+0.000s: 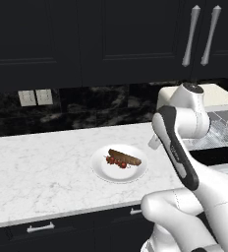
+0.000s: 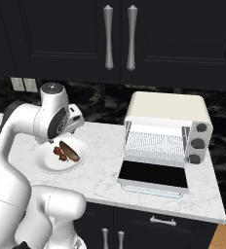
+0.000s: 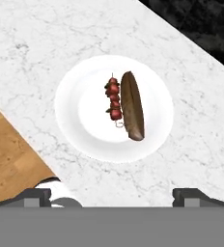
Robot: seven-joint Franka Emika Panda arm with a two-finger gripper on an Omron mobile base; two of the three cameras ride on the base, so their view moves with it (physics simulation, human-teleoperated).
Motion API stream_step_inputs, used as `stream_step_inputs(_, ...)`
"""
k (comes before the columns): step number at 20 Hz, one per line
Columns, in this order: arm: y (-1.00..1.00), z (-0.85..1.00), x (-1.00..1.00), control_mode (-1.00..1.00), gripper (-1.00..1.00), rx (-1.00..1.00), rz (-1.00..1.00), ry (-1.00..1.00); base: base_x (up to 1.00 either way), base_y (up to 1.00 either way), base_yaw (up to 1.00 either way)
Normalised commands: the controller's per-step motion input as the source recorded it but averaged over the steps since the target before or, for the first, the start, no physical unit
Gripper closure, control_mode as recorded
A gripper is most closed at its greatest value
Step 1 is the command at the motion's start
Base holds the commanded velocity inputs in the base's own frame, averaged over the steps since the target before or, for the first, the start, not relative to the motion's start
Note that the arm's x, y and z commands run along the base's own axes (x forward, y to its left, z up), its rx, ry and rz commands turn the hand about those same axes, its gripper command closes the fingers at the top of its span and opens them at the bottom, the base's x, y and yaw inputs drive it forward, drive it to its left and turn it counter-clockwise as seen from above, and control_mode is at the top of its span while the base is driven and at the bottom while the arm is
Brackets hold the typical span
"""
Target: Pick up the kebab skewer and baguette bread, and place them inside the toaster oven. Close the toaster oven door and start by setting the timer.
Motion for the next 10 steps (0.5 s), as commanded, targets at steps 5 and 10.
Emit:
stream_step_inputs(5,0.07,-0.62,0.31,-1.0,-1.0,-0.02,0.03,0.03,0.0,0.0,0.0)
stream_step_inputs(10,0.0,-0.73,0.3,-1.0,-1.0,-0.06,0.02,0.07,0.0,0.0,0.0)
